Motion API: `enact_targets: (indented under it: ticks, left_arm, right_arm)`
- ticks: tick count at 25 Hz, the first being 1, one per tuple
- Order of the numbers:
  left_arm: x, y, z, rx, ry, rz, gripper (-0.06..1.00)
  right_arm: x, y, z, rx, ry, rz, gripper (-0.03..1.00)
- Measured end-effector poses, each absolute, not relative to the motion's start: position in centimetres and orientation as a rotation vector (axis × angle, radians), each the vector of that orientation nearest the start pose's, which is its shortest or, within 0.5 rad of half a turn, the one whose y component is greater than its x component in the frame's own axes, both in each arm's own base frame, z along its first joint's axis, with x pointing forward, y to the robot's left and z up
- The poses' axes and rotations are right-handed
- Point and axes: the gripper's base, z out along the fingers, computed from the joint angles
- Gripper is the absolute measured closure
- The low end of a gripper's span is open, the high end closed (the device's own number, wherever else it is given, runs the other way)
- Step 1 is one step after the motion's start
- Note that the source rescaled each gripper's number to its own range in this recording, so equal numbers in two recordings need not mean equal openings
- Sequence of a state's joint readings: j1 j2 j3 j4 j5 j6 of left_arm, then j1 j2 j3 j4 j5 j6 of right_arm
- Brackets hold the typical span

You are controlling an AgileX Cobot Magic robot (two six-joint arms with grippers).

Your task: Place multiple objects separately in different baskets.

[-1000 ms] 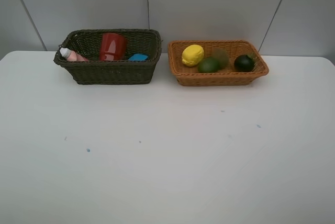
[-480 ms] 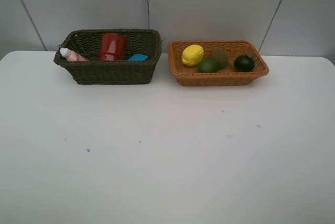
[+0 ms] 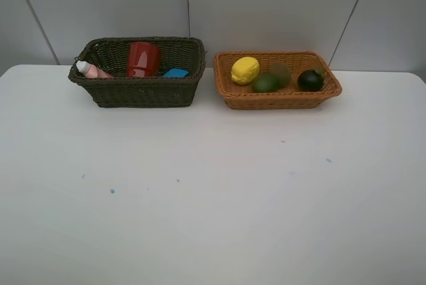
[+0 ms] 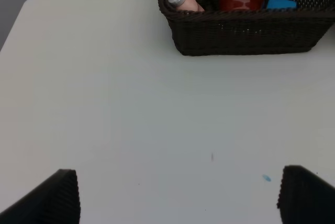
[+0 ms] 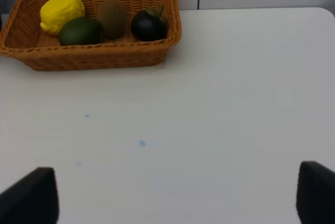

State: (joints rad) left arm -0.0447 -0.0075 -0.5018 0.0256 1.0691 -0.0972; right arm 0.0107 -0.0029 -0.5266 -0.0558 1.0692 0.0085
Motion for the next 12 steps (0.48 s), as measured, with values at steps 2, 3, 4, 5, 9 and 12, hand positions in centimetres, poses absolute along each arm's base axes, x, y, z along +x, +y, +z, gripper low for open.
enact_targets:
  ticks: [2,3,4,5,9,12]
  left_arm:
    - [-0.65,0.23,27.71,-0.055,2.043,-0.058,-0.03]
    - [-0.65,0.23,27.71,-0.055,2.043,-0.058,-0.03]
    - [-0.65,0.23,27.71,-0.055,2.043,-0.058,-0.03]
    - [-0.65,0.23,27.71,-0.055,2.043,-0.058,-0.03]
    - [-0.65,0.23,27.71,-0.055,2.043,-0.058,-0.03]
    - [-0.65,0.23,27.71,-0.055,2.043,-0.058,-0.03]
  right_arm:
    - [-0.89,-0.45,28.4,0.002,2.022,-0.054,-0.03]
    - [-0.89,-0.45,28.4,0.002,2.022,-0.054,-0.03]
    - [-0.89,-0.45,28.4,0.002,2.022,-0.054,-0.03]
    - [-0.89,-0.45,28.4,0.002,2.022,-0.054,-0.03]
    - [-0.89,-0.45,28.4,0.002,2.022,-0.054,-0.03]
    - [-0.89,-0.45,28.4,0.002,2.022,-0.054,-0.03]
